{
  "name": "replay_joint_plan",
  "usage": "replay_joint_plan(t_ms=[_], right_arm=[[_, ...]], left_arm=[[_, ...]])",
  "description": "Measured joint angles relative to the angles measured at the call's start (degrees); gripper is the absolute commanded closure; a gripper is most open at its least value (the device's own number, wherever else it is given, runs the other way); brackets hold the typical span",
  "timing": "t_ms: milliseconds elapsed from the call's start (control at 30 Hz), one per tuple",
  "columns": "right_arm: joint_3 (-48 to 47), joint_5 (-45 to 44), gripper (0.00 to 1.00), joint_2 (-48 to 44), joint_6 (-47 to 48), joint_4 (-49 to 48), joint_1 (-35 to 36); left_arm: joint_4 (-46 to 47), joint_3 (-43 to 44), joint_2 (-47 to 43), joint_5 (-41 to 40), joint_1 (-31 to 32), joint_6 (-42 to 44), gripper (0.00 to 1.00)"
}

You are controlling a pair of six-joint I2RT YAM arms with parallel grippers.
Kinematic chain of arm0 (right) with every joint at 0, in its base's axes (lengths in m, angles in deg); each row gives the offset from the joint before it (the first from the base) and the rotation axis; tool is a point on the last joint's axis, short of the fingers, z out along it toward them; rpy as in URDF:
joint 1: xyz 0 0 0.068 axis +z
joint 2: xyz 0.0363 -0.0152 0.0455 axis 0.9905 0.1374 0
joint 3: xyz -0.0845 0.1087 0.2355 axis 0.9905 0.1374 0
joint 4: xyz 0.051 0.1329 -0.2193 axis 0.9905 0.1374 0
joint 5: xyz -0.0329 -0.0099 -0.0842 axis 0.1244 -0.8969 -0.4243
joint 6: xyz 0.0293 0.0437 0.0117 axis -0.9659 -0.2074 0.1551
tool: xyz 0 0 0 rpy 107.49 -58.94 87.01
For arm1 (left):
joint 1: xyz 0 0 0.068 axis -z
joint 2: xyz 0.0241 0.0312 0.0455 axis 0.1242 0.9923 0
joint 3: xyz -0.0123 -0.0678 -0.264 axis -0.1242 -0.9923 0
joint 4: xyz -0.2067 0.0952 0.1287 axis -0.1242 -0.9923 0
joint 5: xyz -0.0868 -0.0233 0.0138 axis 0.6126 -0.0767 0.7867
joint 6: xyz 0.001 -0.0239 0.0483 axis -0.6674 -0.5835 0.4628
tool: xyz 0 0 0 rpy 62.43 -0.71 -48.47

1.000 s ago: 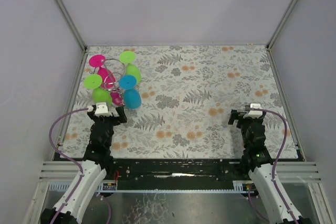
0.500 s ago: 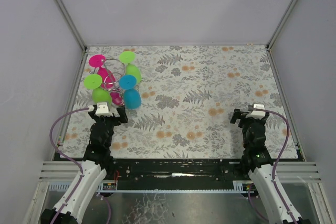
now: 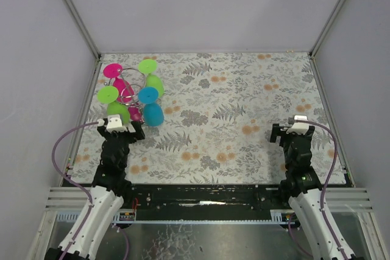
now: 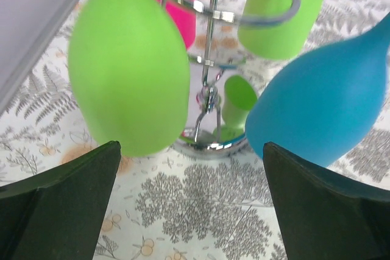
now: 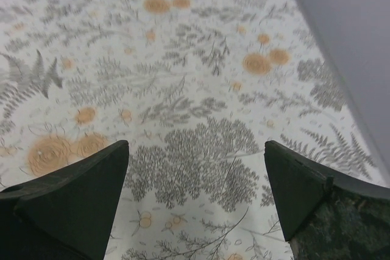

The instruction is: Take the wine glass off the wine glass rack

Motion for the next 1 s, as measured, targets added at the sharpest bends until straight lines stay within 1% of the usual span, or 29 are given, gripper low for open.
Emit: replay_joint_plan(t_ms=[167, 400, 600, 733, 833, 1000], right_arm=[[-4.96, -1.11, 0.01, -2.51, 0.66, 1.16, 0.00], [-10.62, -4.07, 0.01, -2.38, -4.87, 7.78, 0.00], [-16.72, -4.11, 0.01, 3.17, -9.07, 13.07, 0.00], [-20.85, -4.17, 0.01, 8.02, -11.89, 15.61, 0.00], [-24.02, -4.00, 0.01, 12.02, -13.07, 16.59, 0.00], [-30.53, -3.67, 0.01, 19.02, -15.50, 18.45, 0.00]], left_arm=[[-3.72, 4.92, -2.82, -0.22, 0.00, 0.48, 0.00], [-13.05, 11.61, -6.75, -0.20, 0.00, 0.90, 0.00], [-19.15, 17.44, -10.32, 1.38, 0.00, 4.28, 0.00], [-21.66, 20.87, -10.23, 1.27, 0.00, 6.27, 0.00], [-23.93, 24.48, -7.93, -0.17, 0.00, 6.69, 0.00], [-27.54, 32.06, -1.55, -3.54, 0.02, 6.69, 0.00]])
